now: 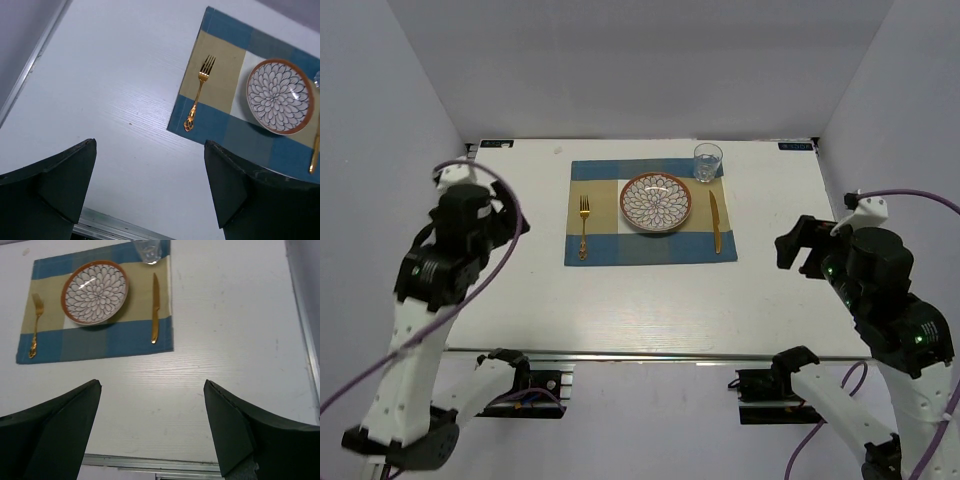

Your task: Set the dinner table for one person

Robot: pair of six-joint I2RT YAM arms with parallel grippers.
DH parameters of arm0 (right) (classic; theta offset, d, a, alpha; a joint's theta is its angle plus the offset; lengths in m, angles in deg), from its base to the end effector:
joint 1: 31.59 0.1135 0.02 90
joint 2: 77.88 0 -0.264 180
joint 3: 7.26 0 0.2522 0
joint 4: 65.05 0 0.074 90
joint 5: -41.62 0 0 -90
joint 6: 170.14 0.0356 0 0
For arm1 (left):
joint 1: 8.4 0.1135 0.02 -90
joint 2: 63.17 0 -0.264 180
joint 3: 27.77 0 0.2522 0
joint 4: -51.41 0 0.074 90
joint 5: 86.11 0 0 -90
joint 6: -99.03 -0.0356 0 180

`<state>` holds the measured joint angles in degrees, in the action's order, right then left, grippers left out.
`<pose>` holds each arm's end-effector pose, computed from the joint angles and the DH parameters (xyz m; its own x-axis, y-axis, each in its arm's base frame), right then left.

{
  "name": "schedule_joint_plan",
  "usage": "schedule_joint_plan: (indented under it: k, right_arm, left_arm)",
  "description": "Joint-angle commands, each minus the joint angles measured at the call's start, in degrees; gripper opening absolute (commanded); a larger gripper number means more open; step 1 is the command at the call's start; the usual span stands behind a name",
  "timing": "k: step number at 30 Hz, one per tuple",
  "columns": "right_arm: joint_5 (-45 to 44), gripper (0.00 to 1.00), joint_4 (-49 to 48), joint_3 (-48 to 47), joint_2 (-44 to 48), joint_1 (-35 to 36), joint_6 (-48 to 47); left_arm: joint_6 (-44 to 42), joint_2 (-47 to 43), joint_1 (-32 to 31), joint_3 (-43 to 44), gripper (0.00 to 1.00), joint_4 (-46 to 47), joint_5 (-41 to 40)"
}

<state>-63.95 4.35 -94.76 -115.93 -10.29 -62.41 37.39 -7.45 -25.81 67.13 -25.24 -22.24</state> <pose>0.0760 0.0194 0.4309 -0.3378 0.1832 -0.9232 -0.0126 0.9799 0.1990 0.1487 -0.0302 0.4265 -0.4800 -0.2964 -0.8257 -0.3328 0.9323 -0.1412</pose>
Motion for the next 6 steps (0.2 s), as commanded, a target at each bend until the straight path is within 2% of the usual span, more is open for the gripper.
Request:
schedule_joint_plan:
  k: [1, 6]
  right_arm:
    - [-7.01, 0.89, 5.18, -1.15, 0.86, 0.06, -0.33]
    - [-8.34, 0.89, 5.45, -1.67, 1.83, 0.15, -0.16]
  left_arm:
    - [1.17, -5.35, 0.18, -1.78, 0.98, -4.95, -2.35]
    - [1.00, -10.28, 0.18, -3.45, 0.98, -5.92, -1.21]
